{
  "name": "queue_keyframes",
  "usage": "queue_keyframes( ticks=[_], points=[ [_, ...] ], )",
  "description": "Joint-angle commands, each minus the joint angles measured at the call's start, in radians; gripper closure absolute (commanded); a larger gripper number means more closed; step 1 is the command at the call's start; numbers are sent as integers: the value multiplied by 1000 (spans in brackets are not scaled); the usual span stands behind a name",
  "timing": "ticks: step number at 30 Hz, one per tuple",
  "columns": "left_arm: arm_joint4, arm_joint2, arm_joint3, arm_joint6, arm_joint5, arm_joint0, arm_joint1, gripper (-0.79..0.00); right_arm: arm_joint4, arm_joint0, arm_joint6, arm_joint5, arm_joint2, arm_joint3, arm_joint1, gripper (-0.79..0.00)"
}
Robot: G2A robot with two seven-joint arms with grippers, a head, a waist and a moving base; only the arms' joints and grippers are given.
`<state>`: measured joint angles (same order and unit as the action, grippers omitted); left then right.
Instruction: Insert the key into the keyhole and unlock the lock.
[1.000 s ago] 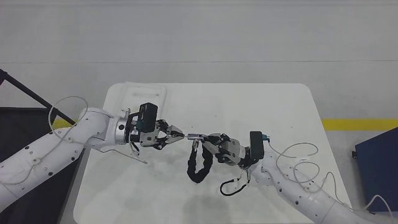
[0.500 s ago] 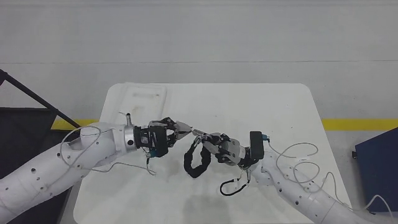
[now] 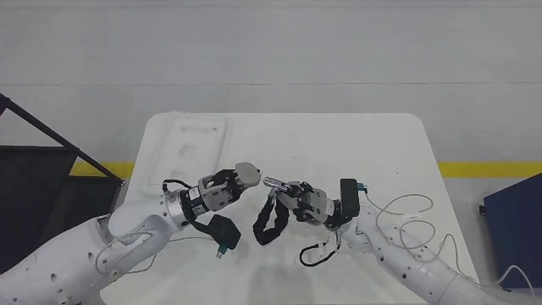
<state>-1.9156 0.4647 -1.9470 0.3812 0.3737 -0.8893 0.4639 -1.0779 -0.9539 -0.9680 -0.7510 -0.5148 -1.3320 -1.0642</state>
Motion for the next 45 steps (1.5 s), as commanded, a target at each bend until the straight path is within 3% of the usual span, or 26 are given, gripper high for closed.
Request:
queue_keyframes(
  ticks=[1,7,13,19,23,24,25,45],
  points=[
    [-76,7,4,6,57,-18,4,0,0,0,0,0,0,0,0,0],
    [-266,15,25,-18,138,-54,28,0,0,0,0,0,0,0,0,0],
    [-469,29,56,-129,254,-74,70,0,0,0,0,0,0,0,0,0],
    [-687,45,86,-240,296,-92,111,0,0,0,0,0,0,0,0,0],
    [-752,49,98,-257,285,-110,132,0,0,0,0,0,0,0,0,0],
    [-746,50,99,-252,272,-114,136,-431,0,0,0,0,0,0,0,0],
    [-731,52,98,-244,264,-116,140,-785,0,0,0,0,0,0,0,0],
    [-725,52,99,-241,261,-117,142,-785,4,-8,31,23,-11,-15,-1,0]
  ],
)
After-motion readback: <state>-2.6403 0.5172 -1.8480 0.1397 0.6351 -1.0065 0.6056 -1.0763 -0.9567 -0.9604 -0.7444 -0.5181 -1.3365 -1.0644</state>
